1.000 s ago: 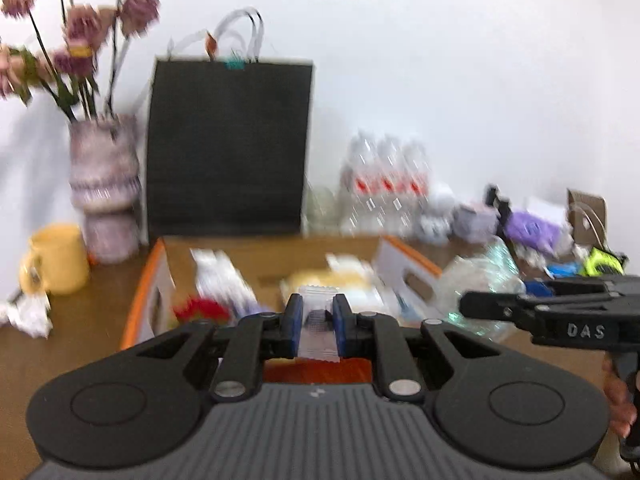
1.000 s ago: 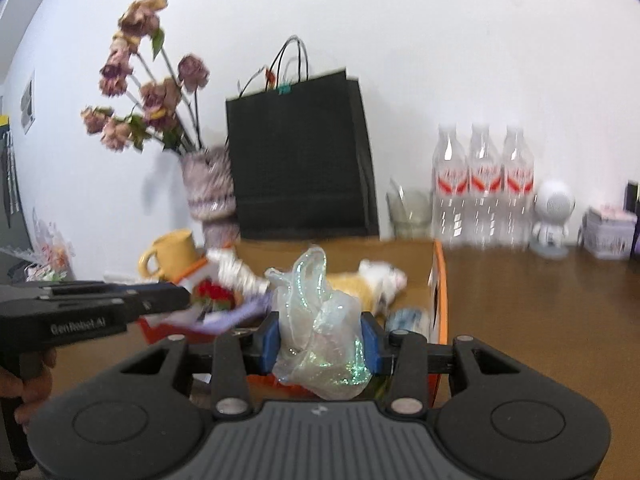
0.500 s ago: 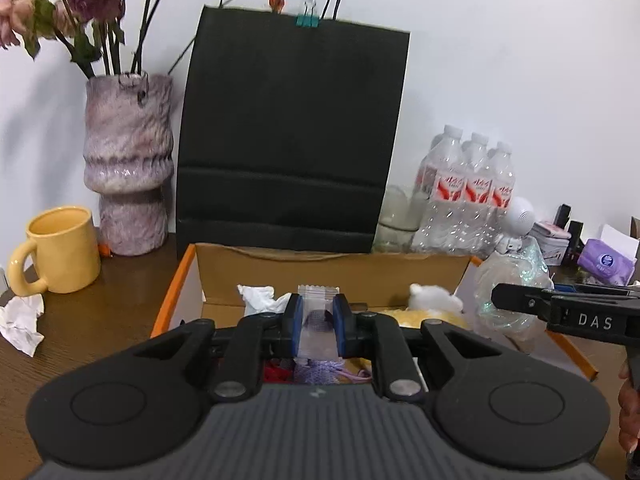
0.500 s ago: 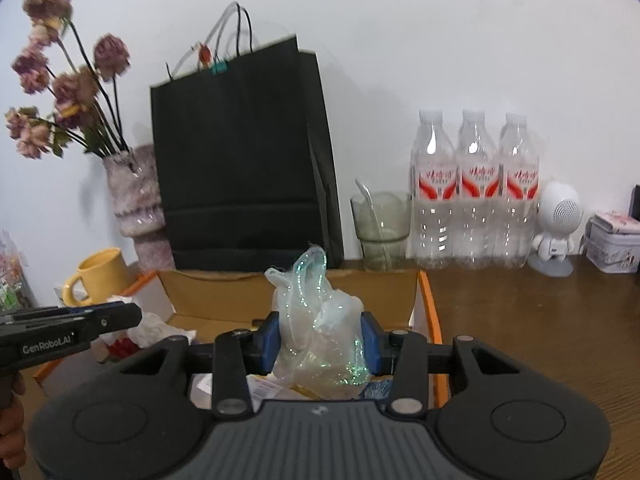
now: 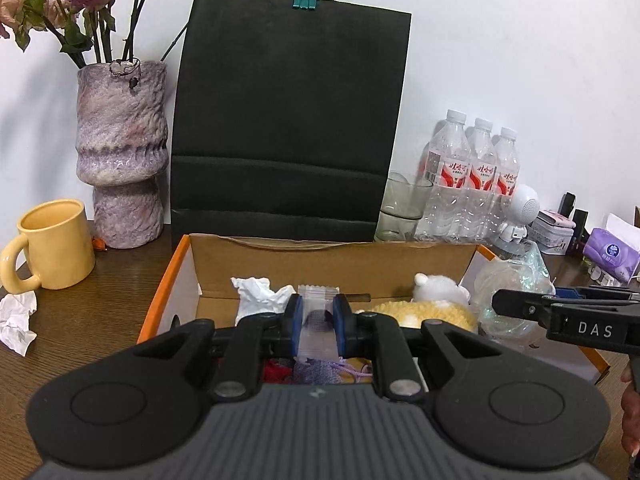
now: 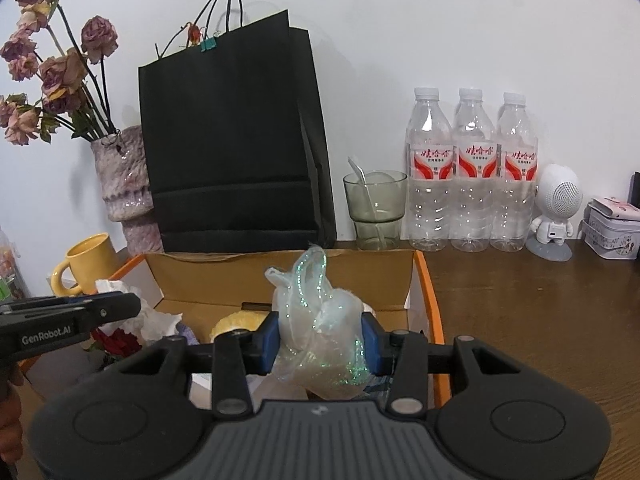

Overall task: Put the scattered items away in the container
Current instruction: 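Carry the plastic bag over the box and release it inside, then grasp the white egg-shaped object with the right tool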

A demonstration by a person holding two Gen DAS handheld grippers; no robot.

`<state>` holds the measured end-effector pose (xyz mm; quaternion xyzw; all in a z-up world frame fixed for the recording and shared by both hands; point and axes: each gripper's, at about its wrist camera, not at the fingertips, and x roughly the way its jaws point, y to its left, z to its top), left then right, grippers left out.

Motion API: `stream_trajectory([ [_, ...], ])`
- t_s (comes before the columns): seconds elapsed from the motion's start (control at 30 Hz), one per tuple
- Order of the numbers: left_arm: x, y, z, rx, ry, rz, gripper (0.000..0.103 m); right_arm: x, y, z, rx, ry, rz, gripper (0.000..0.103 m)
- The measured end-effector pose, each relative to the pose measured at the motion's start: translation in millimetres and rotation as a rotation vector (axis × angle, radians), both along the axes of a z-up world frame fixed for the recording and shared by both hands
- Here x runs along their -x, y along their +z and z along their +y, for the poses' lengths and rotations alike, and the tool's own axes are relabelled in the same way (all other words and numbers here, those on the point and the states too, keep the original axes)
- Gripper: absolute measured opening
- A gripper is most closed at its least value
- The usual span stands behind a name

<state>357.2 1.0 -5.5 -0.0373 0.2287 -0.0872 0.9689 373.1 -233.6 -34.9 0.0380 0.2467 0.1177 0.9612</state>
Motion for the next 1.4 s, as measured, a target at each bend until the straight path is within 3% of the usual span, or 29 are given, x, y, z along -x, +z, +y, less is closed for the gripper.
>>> stream_trajectory([
  [0.2, 0.1, -1.8, -1.2, -0.007, 0.014, 0.008, 0.024, -0.6, -3.1, 2.0, 0.008, -0.002, 0.009, 0.051],
  [0.23, 0.8, -1.9, -1.6, -0.01, 0.017, 0.007, 0.034, -0.6, -3.5, 2.6, 0.013, -0.003, 0.011, 0.053],
  [0.27, 1.6, -1.7, -2.3, -0.014, 0.024, 0.008, 0.055, -1.0, -3.3, 2.9, 0.016, -0.002, 0.012, 0.058],
  [0.3, 2.5, -1.1, -2.9, -0.018, 0.034, 0.008, 0.067, -1.0, -3.6, 3.2, 0.016, 0.005, 0.015, 0.064],
  [0.33, 3.7, 0.1, -3.0, -0.023, 0.047, 0.003, 0.09, -0.7, -3.4, 3.1, 0.01, 0.012, 0.02, 0.079],
  [0.37, 6.1, 2.9, -3.6, -0.028, 0.064, -0.013, 0.103, 0.1, -2.6, 2.6, 0.001, 0.016, 0.017, 0.095],
  [0.43, 11.1, 8.3, -2.9, -0.038, 0.073, -0.043, 0.103, 3.2, 1.7, 1.7, -0.01, 0.024, 0.004, 0.103],
  [1.1, 34.1, 24.6, 1.6, -0.066, 0.085, -0.079, 0.103, 17.0, 16.2, 5.1, 0.001, 0.016, -0.038, 0.103],
  [1.4, 70.8, 19.9, 30.9, -0.065, 0.126, -0.053, 0.103, 58.3, 23.6, 15.3, 0.007, 0.022, -0.077, 0.103],
])
